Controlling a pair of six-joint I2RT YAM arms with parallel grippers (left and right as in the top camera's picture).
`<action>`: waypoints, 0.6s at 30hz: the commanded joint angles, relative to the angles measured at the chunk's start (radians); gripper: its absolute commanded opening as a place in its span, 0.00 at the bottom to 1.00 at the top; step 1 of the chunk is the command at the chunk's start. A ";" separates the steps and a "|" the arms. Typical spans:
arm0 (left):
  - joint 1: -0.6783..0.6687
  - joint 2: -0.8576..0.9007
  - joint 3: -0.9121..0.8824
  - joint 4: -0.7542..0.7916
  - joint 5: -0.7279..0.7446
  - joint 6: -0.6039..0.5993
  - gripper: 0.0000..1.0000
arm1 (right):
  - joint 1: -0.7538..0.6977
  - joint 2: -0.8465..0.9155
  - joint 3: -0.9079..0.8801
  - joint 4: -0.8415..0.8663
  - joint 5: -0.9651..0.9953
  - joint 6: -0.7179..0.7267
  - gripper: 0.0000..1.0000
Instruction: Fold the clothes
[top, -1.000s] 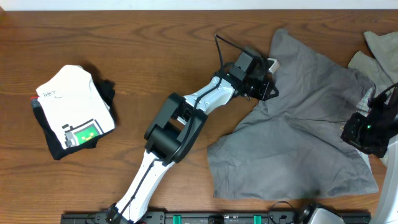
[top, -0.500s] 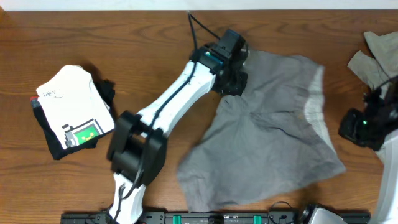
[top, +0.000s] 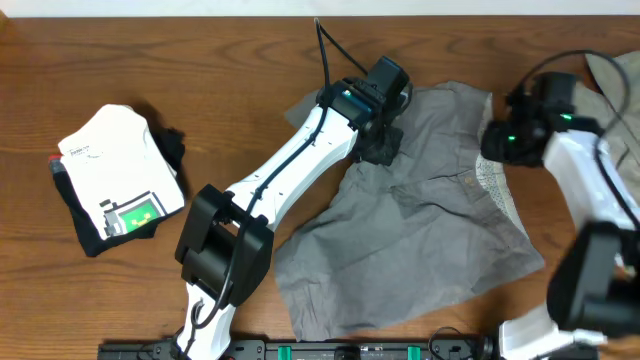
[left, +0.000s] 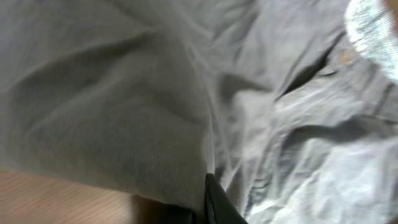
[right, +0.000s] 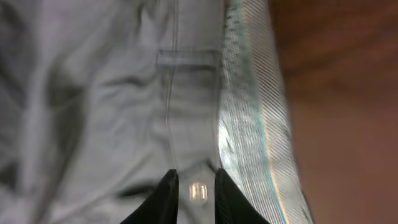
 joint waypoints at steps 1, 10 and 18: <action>0.002 0.005 -0.006 -0.020 -0.111 0.021 0.10 | 0.024 0.105 0.006 0.034 -0.013 0.029 0.18; 0.016 0.005 -0.007 -0.054 -0.298 0.021 0.46 | 0.043 0.320 0.006 0.052 0.080 0.048 0.11; 0.136 0.005 -0.007 -0.077 -0.310 -0.026 0.47 | -0.011 0.327 0.007 -0.036 0.439 0.176 0.10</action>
